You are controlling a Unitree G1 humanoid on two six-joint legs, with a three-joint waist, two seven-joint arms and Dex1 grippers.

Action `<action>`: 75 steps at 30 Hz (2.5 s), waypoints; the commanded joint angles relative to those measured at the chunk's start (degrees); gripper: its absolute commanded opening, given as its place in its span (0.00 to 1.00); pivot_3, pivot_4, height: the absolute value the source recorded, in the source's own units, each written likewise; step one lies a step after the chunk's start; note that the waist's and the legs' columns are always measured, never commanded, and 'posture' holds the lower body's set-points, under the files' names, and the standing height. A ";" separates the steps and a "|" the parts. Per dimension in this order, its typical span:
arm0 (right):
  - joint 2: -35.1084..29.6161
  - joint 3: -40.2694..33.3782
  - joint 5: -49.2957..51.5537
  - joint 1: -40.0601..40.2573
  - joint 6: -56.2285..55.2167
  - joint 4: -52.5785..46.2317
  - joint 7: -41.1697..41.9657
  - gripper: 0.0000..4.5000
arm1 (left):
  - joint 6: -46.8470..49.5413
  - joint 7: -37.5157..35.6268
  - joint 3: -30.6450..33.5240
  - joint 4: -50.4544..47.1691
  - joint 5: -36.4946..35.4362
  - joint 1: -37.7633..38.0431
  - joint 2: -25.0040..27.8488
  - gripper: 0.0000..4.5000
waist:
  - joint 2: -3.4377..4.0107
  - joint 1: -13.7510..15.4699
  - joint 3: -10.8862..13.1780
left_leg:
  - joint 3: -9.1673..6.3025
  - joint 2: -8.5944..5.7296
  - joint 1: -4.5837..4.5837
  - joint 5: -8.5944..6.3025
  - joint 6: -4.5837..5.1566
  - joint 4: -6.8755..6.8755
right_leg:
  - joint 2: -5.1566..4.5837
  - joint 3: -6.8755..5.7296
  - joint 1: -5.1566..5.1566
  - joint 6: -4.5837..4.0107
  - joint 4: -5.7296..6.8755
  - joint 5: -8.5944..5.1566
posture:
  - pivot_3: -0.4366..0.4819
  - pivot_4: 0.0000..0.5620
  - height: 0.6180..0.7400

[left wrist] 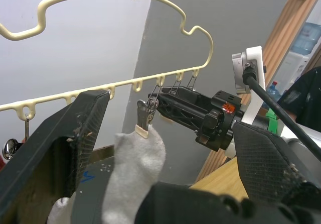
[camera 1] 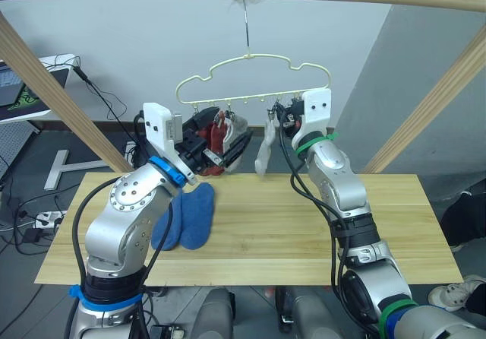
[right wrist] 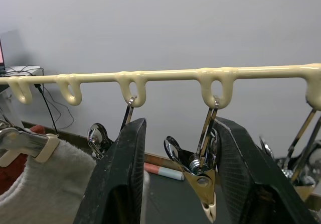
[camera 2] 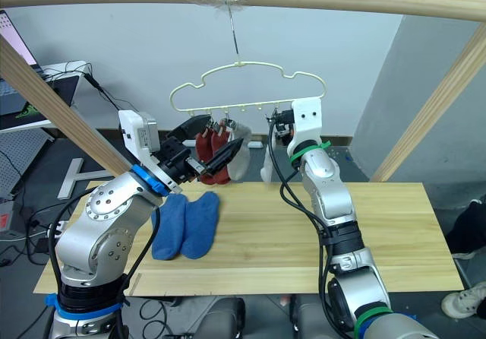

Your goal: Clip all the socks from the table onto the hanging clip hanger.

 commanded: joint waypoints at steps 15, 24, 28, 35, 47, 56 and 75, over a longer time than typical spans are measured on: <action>-0.10 -0.68 0.17 -0.40 -0.88 -1.96 0.47 0.00 | 0.42 1.65 -0.76 -4.19 -0.97 0.95 -0.58 1.00 | 0.00 -0.01 0.00 | 0.00 0.00 0.00 0.00 0.00 0.00 | 0.00 0.00 0.00 0.00 0.00 0.00 | 0.58 0.40 1.00; -3.57 0.03 4.08 0.17 8.36 -7.14 7.71 0.00 | -2.00 3.36 -6.28 3.41 10.80 15.05 3.70 1.00 | 0.06 -0.25 -0.01 | 0.03 0.01 0.09 -0.01 0.01 -0.05 | 0.01 0.05 0.03 0.00 0.01 0.00 | 0.56 0.41 1.00; -4.70 -0.84 6.12 0.23 13.79 -10.43 9.07 0.00 | -6.42 6.54 -6.72 13.48 16.01 18.09 2.05 1.00 | 0.09 -0.17 -0.02 | -0.01 0.04 0.11 -0.01 0.03 -0.02 | 0.01 -0.02 0.04 0.00 0.01 0.00 | 0.55 0.42 1.00; -5.00 -2.52 7.33 0.75 18.92 -13.95 8.16 0.00 | -13.36 7.62 -7.70 29.30 21.05 14.60 -1.21 1.00 | 0.09 0.07 -0.02 | 0.02 -0.05 0.07 0.01 0.05 0.01 | -0.04 0.01 0.06 -0.01 -0.01 0.00 | 0.54 0.42 1.00; -5.58 -3.56 7.84 1.30 23.06 -17.20 6.39 0.00 | -25.41 6.98 -7.87 55.88 27.37 5.02 -2.57 1.00 | 0.08 -0.19 -0.02 | 0.00 -0.01 0.05 0.01 0.06 -0.01 | -0.05 -0.04 0.04 -0.02 0.00 0.02 | 0.49 0.42 1.00; -5.29 -4.94 8.75 1.36 25.57 -18.40 5.02 0.00 | -23.67 0.76 -5.85 63.54 23.19 3.09 -5.15 0.86 | 0.09 -0.29 -0.07 | 0.00 -0.04 0.11 0.02 0.08 0.02 | -0.05 -0.06 0.12 -0.01 0.01 0.03 | 0.48 0.41 1.00; -5.44 -18.50 21.22 -7.97 40.91 -14.47 2.18 0.00 | -19.60 -7.14 -10.19 35.81 18.03 11.22 -11.63 0.01 | 0.13 -0.43 -0.08 | -0.04 -0.05 0.04 0.02 0.09 0.02 | -0.07 -0.04 0.13 0.00 -0.03 0.03 | 0.48 0.42 1.00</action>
